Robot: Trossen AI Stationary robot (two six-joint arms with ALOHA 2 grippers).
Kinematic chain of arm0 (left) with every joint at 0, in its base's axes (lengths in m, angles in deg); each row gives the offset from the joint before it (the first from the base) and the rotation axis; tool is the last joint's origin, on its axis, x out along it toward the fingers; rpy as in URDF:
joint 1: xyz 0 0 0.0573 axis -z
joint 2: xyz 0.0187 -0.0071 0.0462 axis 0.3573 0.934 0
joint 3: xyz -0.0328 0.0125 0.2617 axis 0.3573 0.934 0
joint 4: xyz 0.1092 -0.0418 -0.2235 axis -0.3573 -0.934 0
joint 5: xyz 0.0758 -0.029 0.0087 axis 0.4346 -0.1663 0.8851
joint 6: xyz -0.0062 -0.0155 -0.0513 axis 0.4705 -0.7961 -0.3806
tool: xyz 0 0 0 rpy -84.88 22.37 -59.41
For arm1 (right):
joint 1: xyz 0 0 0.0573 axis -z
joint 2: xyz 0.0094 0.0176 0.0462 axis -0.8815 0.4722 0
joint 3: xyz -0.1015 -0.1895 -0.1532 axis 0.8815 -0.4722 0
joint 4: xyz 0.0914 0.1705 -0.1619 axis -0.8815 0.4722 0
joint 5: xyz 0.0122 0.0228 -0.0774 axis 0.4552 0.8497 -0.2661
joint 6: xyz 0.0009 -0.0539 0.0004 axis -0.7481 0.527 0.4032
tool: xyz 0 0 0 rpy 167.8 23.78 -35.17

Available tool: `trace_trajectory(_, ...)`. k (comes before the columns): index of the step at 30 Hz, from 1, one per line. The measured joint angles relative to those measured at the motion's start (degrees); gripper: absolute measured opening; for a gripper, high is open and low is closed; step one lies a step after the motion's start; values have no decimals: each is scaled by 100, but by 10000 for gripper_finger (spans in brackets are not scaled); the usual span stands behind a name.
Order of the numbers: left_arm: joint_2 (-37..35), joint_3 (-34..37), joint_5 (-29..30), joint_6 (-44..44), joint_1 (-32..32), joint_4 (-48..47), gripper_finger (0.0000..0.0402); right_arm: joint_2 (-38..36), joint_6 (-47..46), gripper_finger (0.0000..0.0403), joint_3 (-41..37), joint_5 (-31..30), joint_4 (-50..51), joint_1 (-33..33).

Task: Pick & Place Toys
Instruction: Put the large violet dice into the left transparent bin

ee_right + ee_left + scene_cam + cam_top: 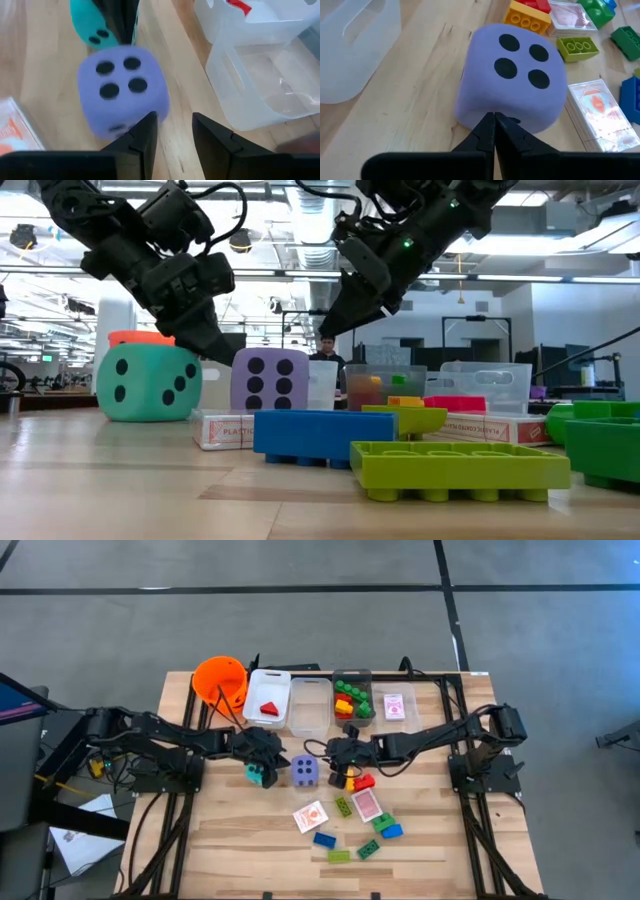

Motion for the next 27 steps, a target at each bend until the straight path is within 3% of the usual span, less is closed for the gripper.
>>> trace_trajectory(5,-2,0,0,13,0,15,0,-121,233,118,-2,-28,222,-367)
trace_trajectory(12,-4,0,7,22,0,202,0,-530,376,118,0,-1261,637,-1149)
trace_trajectory(16,-7,0,46,372,0,505,0,-645,69,118,-295,-1339,350,-1399)
trace_trajectory(20,-9,-1,51,991,0,999,0,-586,17,118,-1114,-863,-1131,-1239)
trace_trajectory(27,-9,-4,87,2562,-223,2078,0,-180,441,120,-2828,1154,-5606,-43)
